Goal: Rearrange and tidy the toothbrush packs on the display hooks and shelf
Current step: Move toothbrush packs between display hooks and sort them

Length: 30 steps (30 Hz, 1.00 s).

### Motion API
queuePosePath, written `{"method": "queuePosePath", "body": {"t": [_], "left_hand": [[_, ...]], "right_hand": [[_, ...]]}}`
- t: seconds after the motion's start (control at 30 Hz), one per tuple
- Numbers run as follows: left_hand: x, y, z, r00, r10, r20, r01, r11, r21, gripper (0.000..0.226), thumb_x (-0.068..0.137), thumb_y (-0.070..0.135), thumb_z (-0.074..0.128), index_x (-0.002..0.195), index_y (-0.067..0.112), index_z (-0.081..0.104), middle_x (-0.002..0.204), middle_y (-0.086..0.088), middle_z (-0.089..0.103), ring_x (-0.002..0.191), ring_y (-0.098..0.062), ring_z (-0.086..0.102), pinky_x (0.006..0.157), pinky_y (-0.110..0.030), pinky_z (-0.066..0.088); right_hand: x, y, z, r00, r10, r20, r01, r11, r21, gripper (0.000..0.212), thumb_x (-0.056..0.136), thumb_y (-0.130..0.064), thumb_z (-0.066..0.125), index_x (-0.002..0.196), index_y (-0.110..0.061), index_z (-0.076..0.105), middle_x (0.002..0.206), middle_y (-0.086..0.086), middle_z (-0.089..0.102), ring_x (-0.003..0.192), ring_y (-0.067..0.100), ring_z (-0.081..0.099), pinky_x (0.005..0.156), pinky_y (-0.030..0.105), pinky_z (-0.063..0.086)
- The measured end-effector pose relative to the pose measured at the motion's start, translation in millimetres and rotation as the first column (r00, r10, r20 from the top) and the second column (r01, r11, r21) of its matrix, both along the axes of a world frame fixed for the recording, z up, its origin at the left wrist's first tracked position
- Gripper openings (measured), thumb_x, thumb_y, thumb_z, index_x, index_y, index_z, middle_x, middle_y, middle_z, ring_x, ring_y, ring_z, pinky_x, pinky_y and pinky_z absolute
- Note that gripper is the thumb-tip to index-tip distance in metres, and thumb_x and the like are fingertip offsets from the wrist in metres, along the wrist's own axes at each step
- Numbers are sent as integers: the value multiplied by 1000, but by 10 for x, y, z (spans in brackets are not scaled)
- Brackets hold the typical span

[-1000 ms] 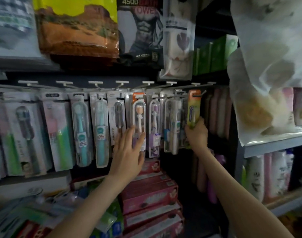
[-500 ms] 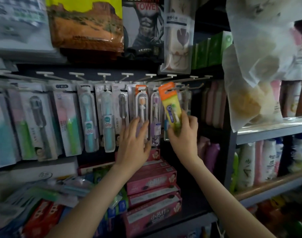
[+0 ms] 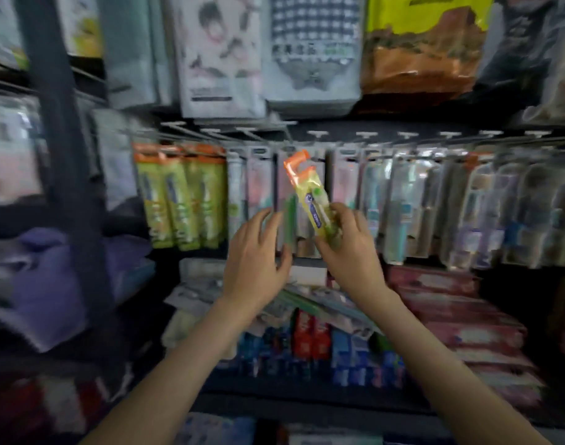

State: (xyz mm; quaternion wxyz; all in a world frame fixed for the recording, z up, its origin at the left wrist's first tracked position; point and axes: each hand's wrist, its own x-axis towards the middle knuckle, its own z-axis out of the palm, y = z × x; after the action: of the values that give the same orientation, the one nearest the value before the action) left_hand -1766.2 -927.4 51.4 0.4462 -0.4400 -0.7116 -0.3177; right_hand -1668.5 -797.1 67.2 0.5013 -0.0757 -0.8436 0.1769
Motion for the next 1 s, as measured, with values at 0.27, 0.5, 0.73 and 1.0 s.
{"method": "queuePosePath", "body": {"t": [0.27, 0.5, 0.73, 1.0], "left_hand": [[-949, -1552, 171, 933, 305, -192, -299, 952, 57, 43, 81, 18, 53, 120, 1, 56, 125, -22, 52, 116, -36, 45, 100, -51, 38], [-1453, -1835, 255, 858, 409, -311, -421, 907, 33, 58, 79, 21, 55, 135, 10, 49, 146, -21, 34, 136, -36, 25, 111, -52, 14], [-1589, -1693, 210, 855, 422, -302, -422, 904, 68, 50, 79, 21, 51, 127, 10, 56, 145, -18, 33, 132, -32, 32, 108, -50, 18], [-1553, -1158, 227, 929, 193, 315, -187, 981, -50, 58, 89, 28, 62, 136, 2, 38, 128, -13, 48, 114, -26, 51, 89, -32, 46]], "right_hand": [[-1079, -1097, 69, 994, -15, 111, 4, 994, 105, 54, 88, -19, 62, 138, -13, 40, 123, 7, 46, 109, 26, 49, 81, 38, 49], [-1524, -1238, 154, 979, -176, 100, 172, 984, 54, 42, 89, -17, 62, 127, -12, 44, 117, 9, 49, 105, 28, 49, 68, 36, 47], [-1645, -1176, 42, 963, -254, 86, 241, 960, 143, 45, 92, -14, 55, 135, -12, 40, 115, 9, 50, 102, 26, 48, 61, 27, 41], [-1692, -1111, 54, 970, -236, 60, 232, 970, 66, 39, 91, -25, 59, 125, -12, 44, 109, 5, 49, 95, 24, 50, 62, 32, 45]]}}
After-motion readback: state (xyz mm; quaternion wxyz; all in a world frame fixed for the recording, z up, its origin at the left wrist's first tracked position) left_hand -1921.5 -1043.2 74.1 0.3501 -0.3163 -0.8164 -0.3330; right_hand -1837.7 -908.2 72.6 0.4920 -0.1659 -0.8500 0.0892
